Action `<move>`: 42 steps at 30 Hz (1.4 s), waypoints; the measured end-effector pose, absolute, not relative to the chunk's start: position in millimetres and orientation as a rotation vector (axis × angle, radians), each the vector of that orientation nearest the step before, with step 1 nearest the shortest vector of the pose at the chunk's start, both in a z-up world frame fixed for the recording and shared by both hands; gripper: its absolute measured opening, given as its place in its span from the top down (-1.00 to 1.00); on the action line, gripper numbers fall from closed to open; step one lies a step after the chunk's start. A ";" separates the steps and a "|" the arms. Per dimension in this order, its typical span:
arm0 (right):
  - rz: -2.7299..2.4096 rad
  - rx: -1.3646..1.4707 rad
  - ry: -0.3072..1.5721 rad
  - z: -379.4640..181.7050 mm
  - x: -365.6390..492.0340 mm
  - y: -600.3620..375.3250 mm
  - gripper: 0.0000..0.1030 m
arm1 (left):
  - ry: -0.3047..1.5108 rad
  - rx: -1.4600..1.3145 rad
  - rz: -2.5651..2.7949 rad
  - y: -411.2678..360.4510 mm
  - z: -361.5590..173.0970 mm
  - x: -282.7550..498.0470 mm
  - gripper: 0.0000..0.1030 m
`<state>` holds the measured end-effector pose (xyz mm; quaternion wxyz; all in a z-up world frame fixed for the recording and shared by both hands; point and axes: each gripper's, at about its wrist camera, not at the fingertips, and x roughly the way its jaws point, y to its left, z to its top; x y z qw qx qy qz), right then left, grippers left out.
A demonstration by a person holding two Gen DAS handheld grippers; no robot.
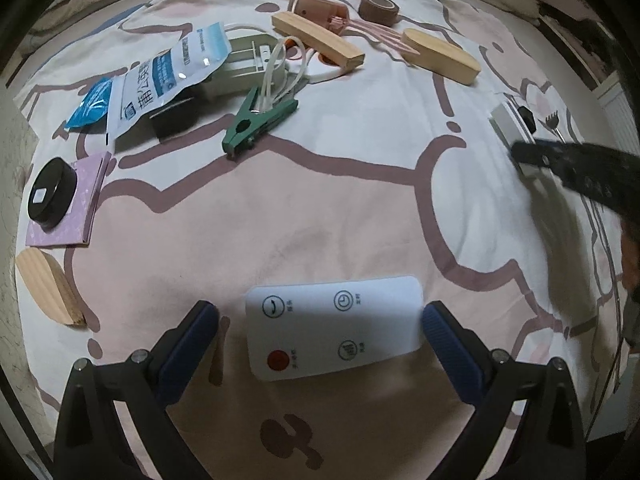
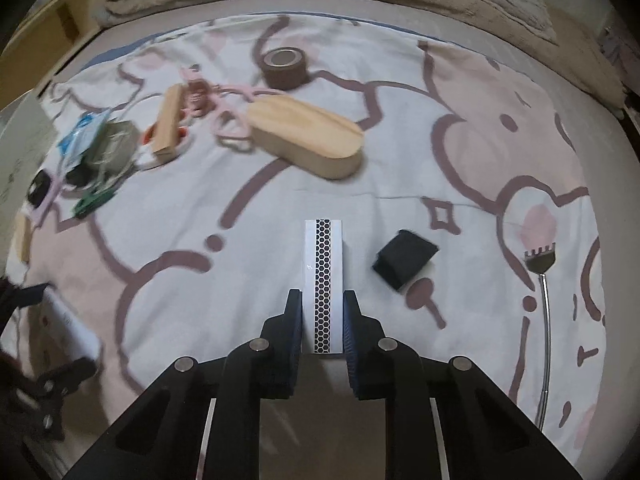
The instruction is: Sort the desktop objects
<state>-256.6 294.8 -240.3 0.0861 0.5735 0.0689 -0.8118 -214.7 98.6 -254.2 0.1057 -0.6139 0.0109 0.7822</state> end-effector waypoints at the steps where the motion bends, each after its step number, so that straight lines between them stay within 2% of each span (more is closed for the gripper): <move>1: -2.399 1.696 0.220 -239.0 -252.2 291.7 0.62 | 0.029 -1.809 2.311 98.9 -254.4 -214.6 -1.00; 11: -2.186 1.628 0.375 -240.5 -212.9 260.5 0.62 | -0.006 -1.825 2.349 102.0 -257.3 -211.9 -1.00; 20: -2.071 1.583 0.532 -246.1 -189.1 246.9 0.62 | 0.059 -1.798 2.415 111.5 -262.0 -205.4 -1.00; 28: -2.082 1.562 0.562 -246.3 -186.0 247.5 0.62 | 0.135 -1.721 2.424 118.2 -268.2 -197.9 -1.00; 42: -2.104 1.552 0.574 -240.3 -183.4 249.3 0.62 | 0.089 -1.746 2.357 110.1 -261.3 -207.2 -1.00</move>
